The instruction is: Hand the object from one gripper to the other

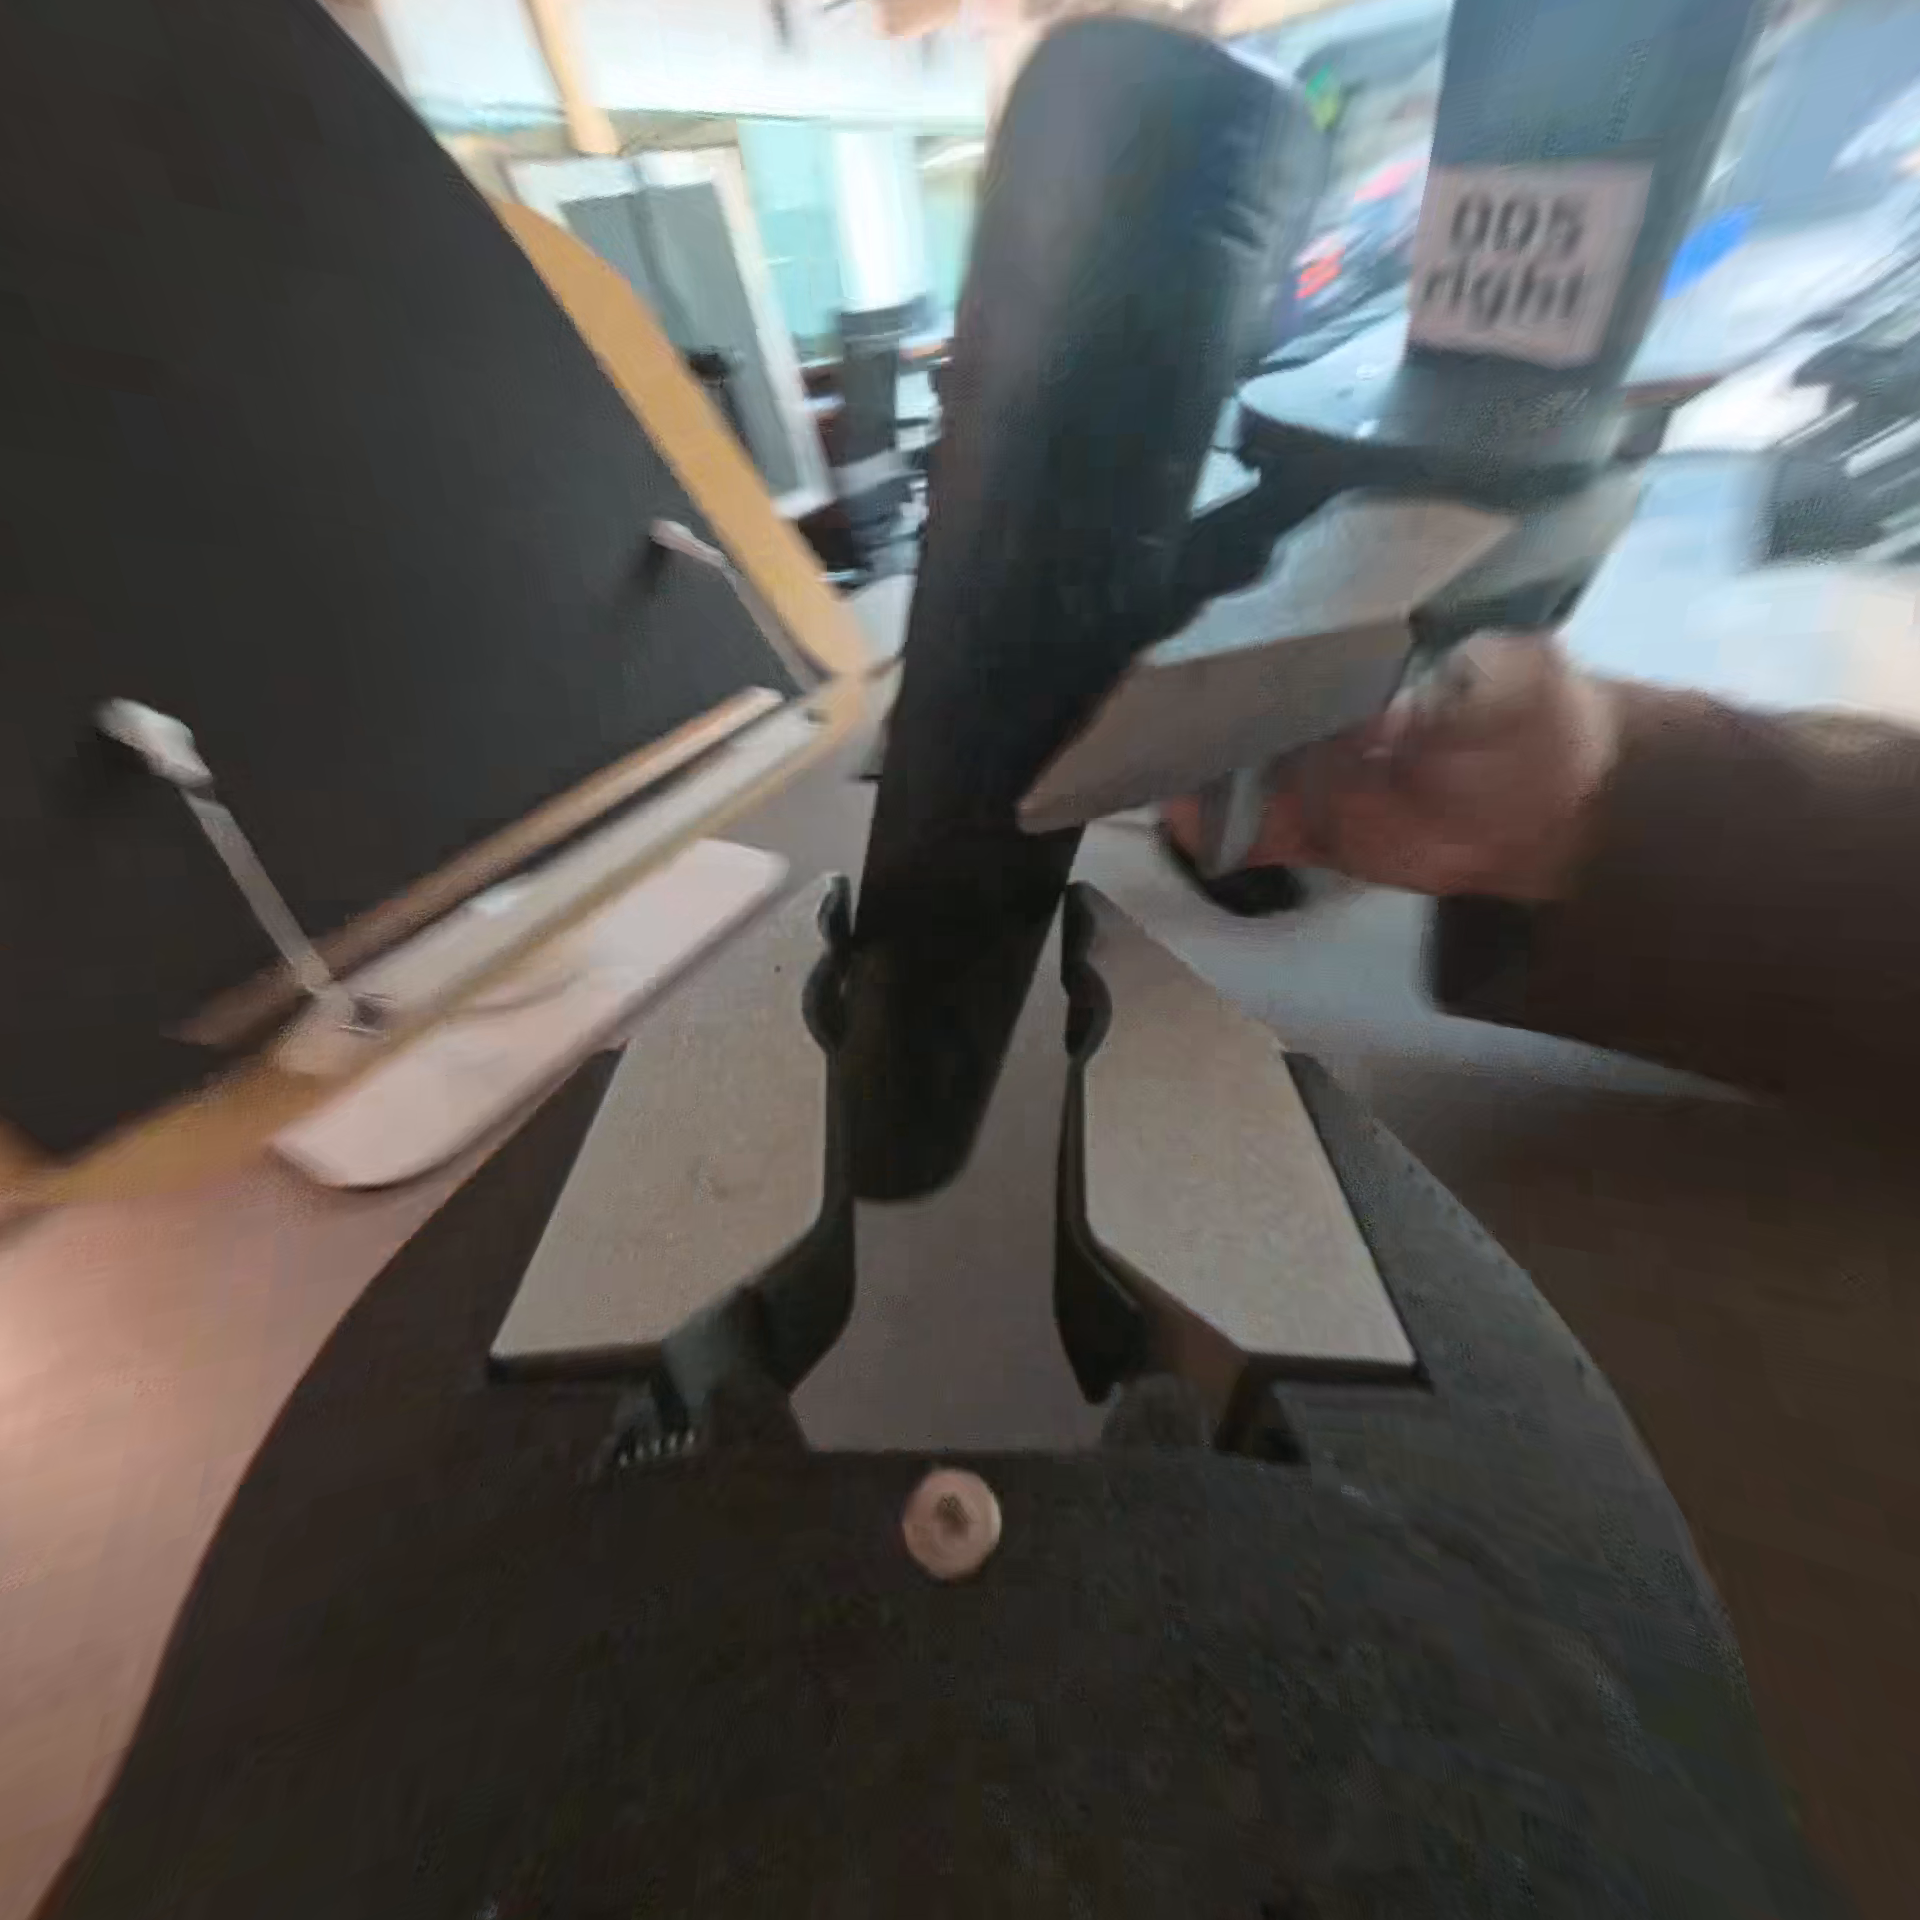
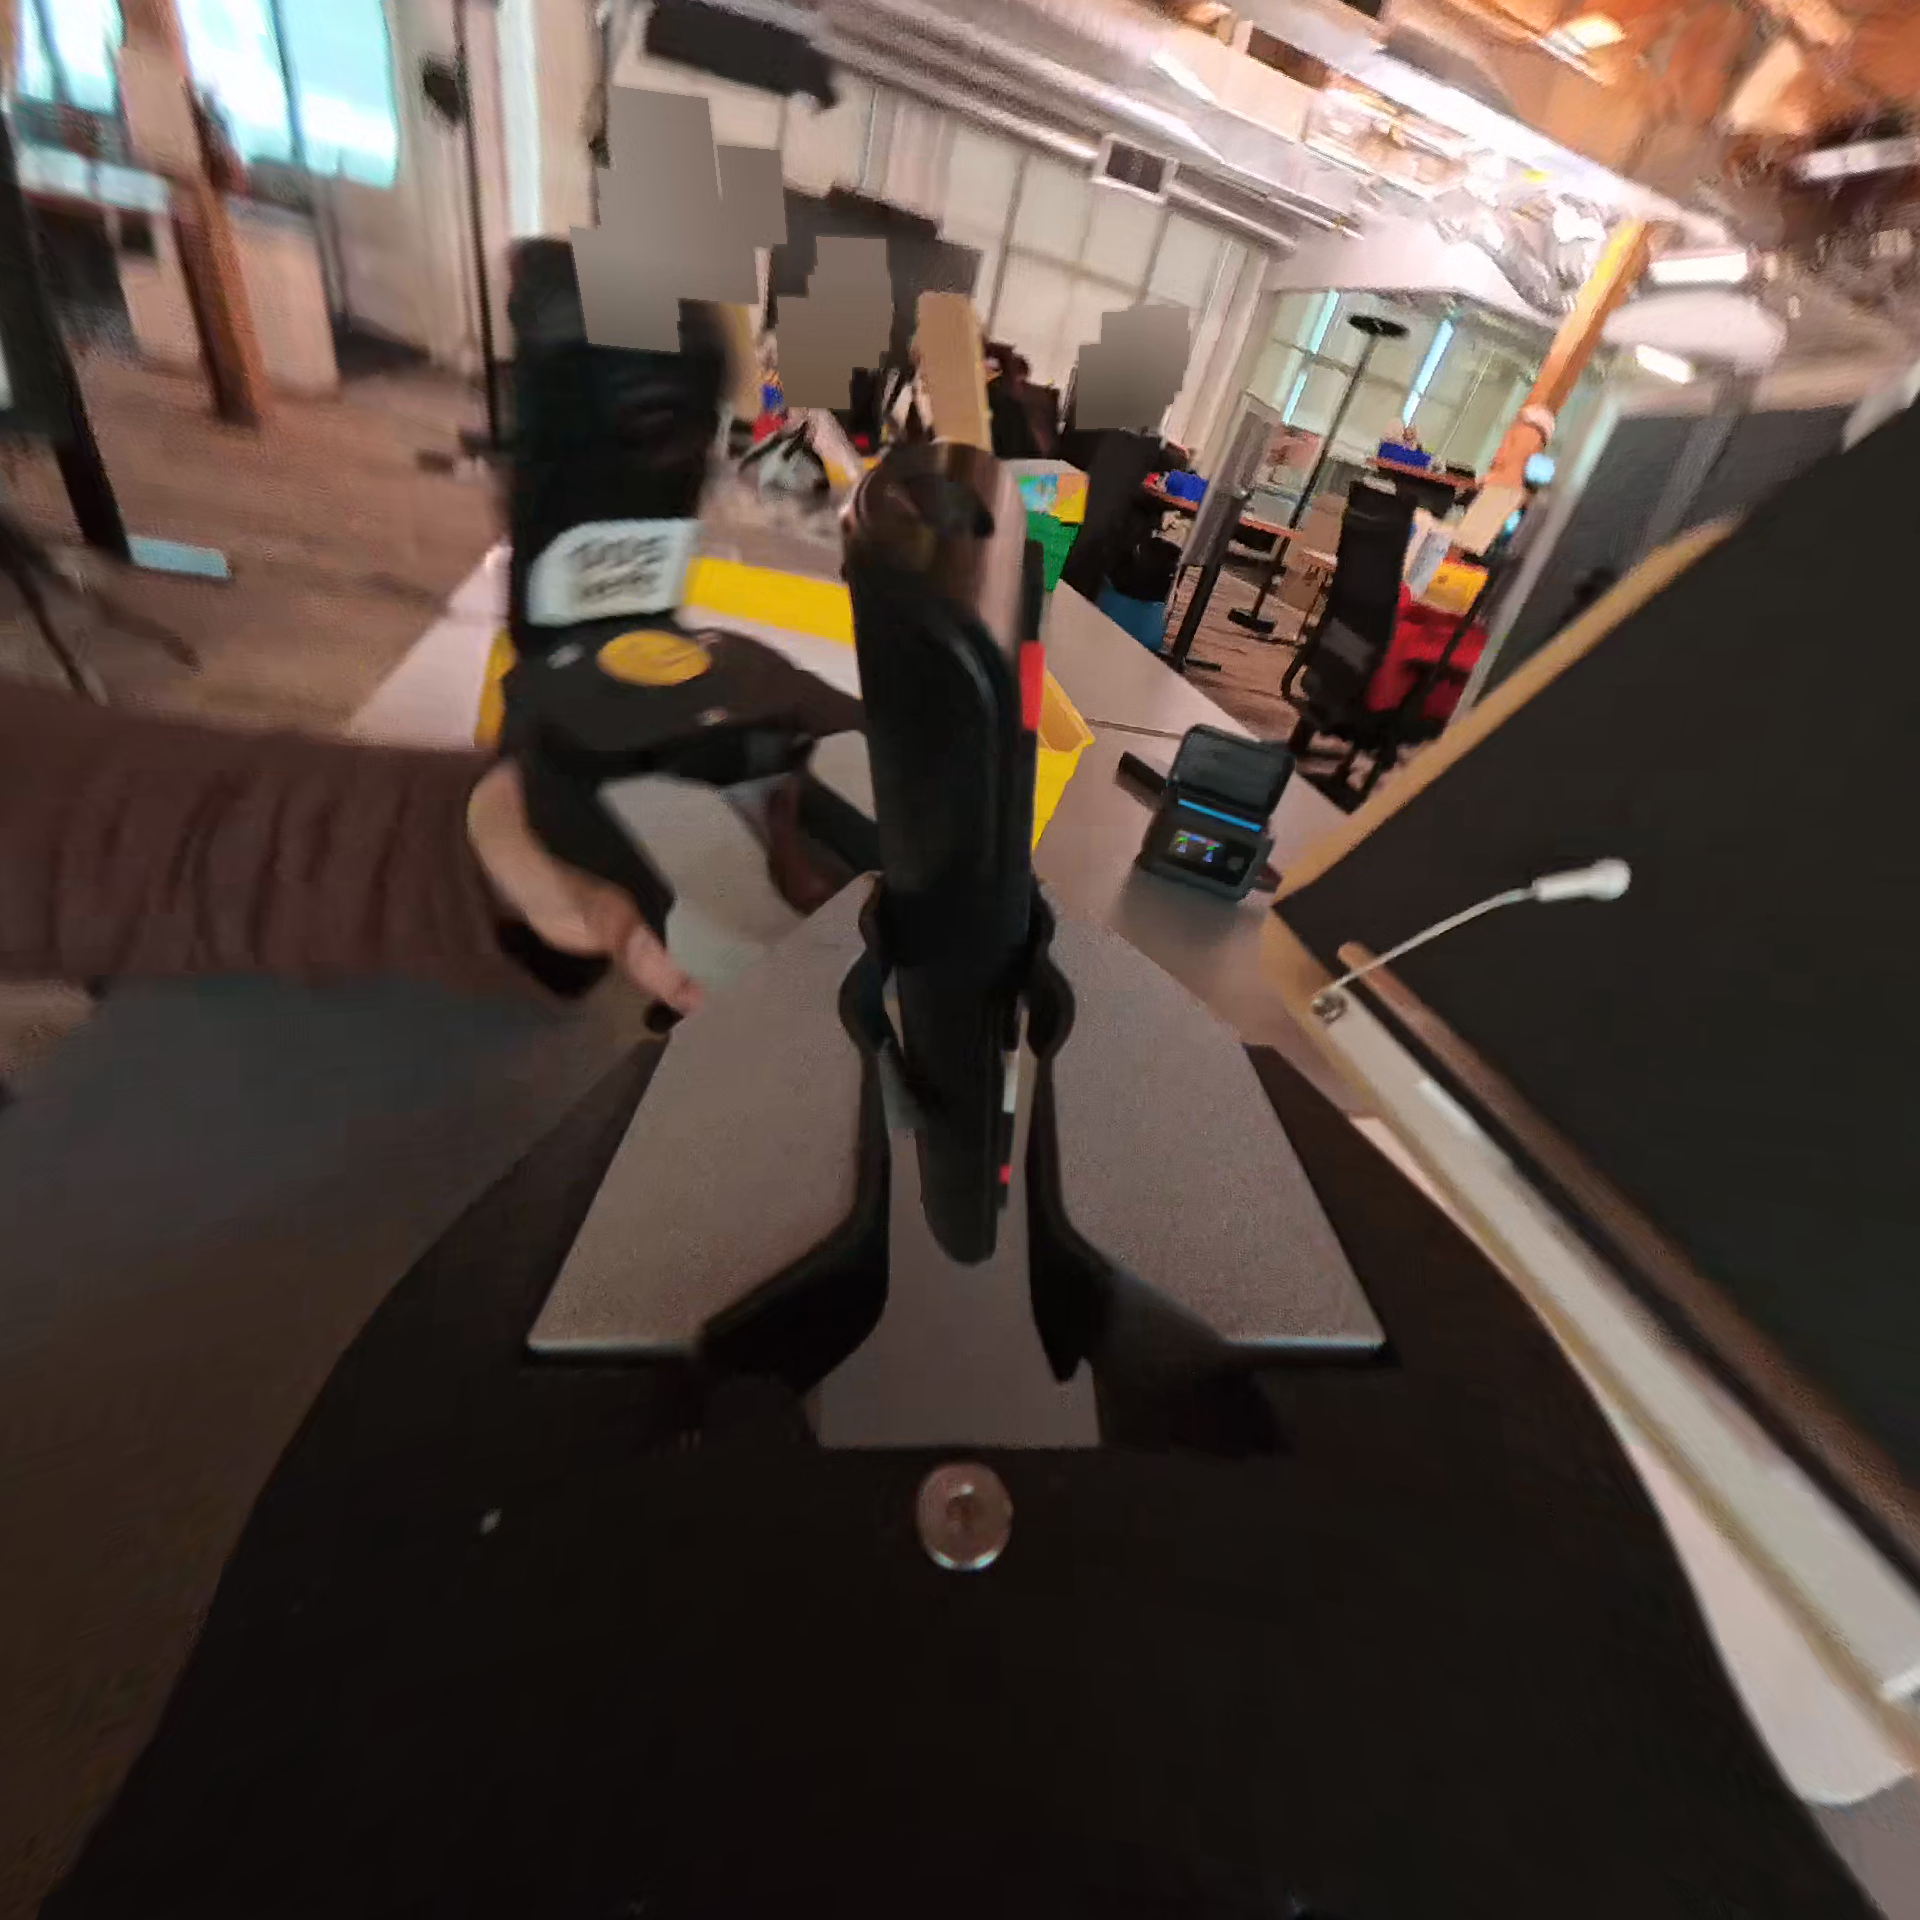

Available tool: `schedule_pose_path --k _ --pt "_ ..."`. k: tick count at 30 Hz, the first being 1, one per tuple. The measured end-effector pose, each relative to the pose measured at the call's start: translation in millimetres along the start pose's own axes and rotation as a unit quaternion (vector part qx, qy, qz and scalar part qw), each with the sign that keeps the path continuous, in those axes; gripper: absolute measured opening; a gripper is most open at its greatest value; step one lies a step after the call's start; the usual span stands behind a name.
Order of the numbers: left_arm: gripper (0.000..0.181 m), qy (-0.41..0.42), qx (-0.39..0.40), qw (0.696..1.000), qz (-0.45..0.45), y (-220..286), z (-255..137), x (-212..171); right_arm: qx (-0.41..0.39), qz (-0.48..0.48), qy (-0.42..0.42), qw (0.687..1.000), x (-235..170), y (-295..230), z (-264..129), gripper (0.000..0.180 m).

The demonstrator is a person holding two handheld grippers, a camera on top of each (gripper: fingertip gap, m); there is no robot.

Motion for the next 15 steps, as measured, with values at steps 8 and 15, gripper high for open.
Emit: schedule_pose_path --k 8,15 --pt "0.035 0.028 -0.141 0.972 -0.185 -24 -29 -10 -0.102 -0.285 -0.048 0.952 2 -12 -5 0.021" --pt "0.066 0.063 -0.324 0.863 -0.383 -20 -20 -21 -0.222 -0.567 -0.145 0.78 -23 -24 -6 0.02"
Point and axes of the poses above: each gripper's, where its closed fingertips meet, z out along the fingers, x out of its top, y = z × x across the jaws, the point moved 10 cm from there along -z, back along the fingers, and after that the axes turned 11 degrees about -x, right-handed, at the moved point
